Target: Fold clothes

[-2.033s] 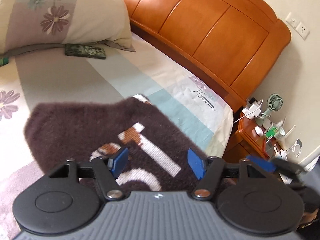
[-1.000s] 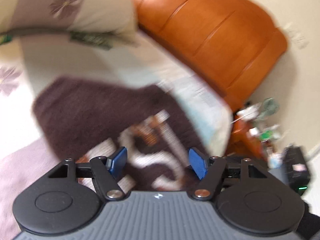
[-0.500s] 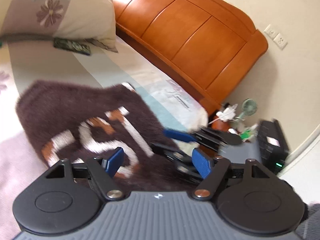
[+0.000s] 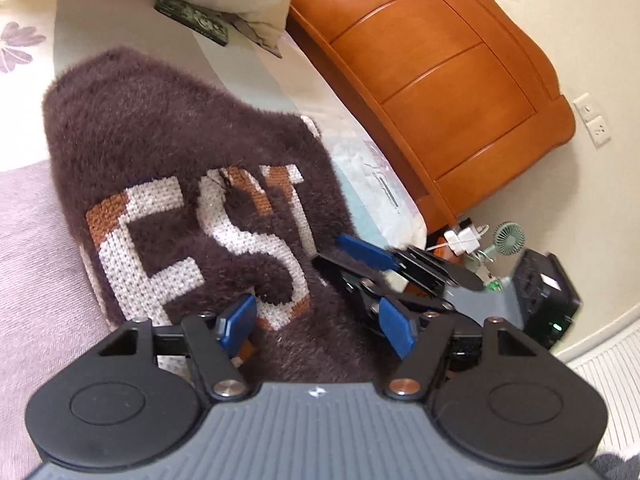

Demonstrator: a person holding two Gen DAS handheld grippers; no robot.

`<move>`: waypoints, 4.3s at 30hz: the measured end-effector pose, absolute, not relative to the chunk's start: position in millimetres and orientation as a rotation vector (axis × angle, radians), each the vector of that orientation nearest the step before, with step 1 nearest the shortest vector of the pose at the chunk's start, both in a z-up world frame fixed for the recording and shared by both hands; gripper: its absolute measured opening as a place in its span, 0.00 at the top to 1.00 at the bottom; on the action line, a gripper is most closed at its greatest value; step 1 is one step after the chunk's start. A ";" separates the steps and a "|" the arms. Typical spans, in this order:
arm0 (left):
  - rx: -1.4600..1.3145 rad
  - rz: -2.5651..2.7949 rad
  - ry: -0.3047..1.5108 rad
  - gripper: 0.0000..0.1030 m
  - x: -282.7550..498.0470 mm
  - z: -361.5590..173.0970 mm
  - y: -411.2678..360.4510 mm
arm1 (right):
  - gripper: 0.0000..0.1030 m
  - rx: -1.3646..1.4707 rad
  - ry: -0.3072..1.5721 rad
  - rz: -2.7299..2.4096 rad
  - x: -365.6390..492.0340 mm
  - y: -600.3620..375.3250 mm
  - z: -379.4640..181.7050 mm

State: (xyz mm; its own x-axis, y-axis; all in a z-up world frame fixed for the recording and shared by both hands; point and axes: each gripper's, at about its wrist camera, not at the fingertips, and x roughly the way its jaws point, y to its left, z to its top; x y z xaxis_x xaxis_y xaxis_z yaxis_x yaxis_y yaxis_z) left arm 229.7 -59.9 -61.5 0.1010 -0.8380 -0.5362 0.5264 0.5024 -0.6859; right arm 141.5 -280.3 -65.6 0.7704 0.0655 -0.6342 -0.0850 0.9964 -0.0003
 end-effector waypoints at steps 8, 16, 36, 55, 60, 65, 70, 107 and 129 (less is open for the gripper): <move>-0.312 -1.028 1.023 0.22 229.4 -65.4 -75.1 | 0.25 0.025 0.697 0.136 96.5 -263.2 -57.6; -0.237 -0.937 0.954 0.18 217.3 -36.8 -59.3 | 0.23 0.074 0.675 0.115 75.5 -258.7 -41.5; -0.046 -0.811 0.868 0.14 191.6 -13.4 -30.0 | 0.10 0.049 0.746 0.338 48.9 -193.6 -48.7; 0.038 -0.935 0.910 0.13 139.5 -20.7 -61.0 | 0.11 0.198 0.587 0.030 8.5 -287.0 -46.0; 0.040 -0.925 0.943 0.13 137.1 -26.8 -70.1 | 0.44 0.264 0.616 0.023 27.5 -320.3 -62.4; 0.095 -0.907 0.935 0.13 137.1 -20.4 -83.7 | 0.79 0.233 0.670 0.003 43.3 -323.8 -81.5; 0.161 -0.864 0.915 0.13 152.6 -18.1 -98.2 | 0.79 0.278 0.673 0.001 35.5 -329.8 -85.0; -0.054 -0.967 1.128 0.10 275.9 -44.4 -253.4 | 0.30 0.359 0.648 -0.042 23.6 -372.4 -70.2; 0.045 -0.968 0.925 0.09 217.2 17.6 -168.8 | 0.10 0.302 0.606 -0.023 16.7 -338.0 -33.6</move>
State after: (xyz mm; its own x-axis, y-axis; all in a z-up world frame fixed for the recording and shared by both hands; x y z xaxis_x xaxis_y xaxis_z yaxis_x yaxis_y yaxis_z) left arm 217.2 -168.8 17.6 0.2299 -0.6858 -0.6905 0.7212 0.5964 -0.3523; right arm 16.7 -338.0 -33.6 0.8229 0.0666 -0.5643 0.1093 0.9560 0.2723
